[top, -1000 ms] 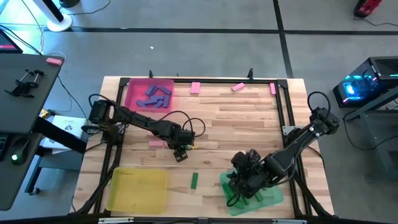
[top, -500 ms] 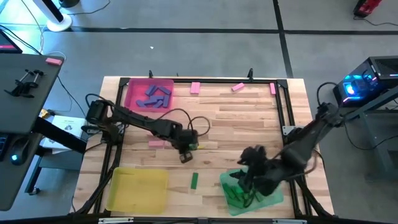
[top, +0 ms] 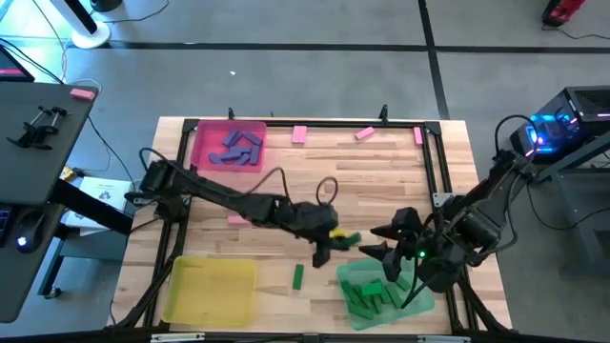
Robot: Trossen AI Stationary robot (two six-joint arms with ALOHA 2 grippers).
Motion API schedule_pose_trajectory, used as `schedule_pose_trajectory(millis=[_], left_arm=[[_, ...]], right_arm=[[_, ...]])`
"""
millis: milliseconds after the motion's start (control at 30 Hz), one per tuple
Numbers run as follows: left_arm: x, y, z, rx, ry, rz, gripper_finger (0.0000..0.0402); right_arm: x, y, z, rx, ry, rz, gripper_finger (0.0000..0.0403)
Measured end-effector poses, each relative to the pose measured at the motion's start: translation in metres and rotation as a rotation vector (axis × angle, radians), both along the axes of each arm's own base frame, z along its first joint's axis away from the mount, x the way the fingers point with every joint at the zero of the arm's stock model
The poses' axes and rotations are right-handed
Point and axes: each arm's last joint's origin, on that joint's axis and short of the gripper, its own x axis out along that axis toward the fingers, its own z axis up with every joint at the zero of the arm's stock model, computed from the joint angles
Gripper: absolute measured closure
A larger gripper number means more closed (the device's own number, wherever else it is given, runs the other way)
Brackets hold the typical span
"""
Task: Sort blocks
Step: Put the green block into the light green bin
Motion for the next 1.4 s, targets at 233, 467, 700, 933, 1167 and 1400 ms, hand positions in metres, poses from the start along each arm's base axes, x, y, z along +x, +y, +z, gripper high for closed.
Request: schedule_pose_trajectory(millis=[233,467,700,933,1167,1400], left_arm=[[0.023,-0.036,-0.05,-0.039,-0.096,-0.095,0.0359],[0.03,-0.047,-0.087,-0.058,-0.073,-0.12,0.0244],[0.025,-0.025,-0.055,-0.115,-0.039,-0.167,0.0137],[-0.018,-0.007,-0.002,-0.029,0.17,-0.213,0.0136],[-0.055,-0.037,-0.02,-0.12,0.514,0.287,0.0152],[-0.061,-0.081,-0.058,-0.253,0.642,0.474,0.0156]], right_arm=[[0.004,-0.004,-0.001,0.043,0.003,-0.033,0.0183],[0.004,-0.003,0.0,0.061,0.003,-0.026,0.0183],[0.004,-0.003,-0.001,0.059,0.006,-0.021,0.0183],[0.003,-0.004,-0.002,0.028,0.026,-0.006,0.0183],[0.0,-0.006,-0.005,-0.009,0.077,0.001,0.0183],[-0.002,-0.008,-0.007,-0.12,0.133,0.081,0.0183]])
